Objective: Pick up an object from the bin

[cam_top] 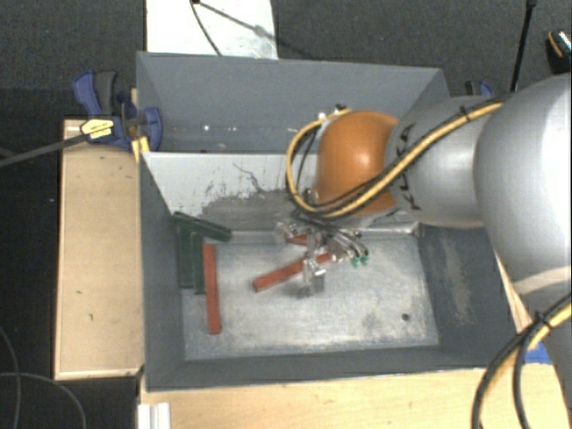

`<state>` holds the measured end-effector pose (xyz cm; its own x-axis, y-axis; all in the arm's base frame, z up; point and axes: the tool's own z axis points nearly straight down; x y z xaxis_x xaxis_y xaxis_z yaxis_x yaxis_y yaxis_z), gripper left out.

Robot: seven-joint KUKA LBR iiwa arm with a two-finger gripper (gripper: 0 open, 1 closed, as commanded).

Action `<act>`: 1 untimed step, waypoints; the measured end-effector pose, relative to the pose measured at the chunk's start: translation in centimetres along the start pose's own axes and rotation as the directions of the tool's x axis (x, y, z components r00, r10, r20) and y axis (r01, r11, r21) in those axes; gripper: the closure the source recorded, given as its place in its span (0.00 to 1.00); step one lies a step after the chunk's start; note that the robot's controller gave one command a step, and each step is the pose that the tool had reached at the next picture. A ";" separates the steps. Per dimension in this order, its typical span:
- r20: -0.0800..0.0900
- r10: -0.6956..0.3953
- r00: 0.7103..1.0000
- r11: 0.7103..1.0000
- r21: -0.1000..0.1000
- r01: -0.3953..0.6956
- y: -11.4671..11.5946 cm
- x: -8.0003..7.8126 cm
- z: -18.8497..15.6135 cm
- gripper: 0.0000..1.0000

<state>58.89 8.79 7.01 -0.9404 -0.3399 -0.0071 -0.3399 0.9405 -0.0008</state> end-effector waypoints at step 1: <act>-0.001 -0.001 1.000 1.000 0.000 0.001 0.0 0.0 0.0 1.00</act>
Offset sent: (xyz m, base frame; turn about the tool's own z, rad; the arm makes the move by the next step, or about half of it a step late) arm 0.0000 0.0000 0.0000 0.0000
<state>58.88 8.79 7.02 -0.9401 -0.3408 -0.0064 -0.3408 0.9401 -0.0009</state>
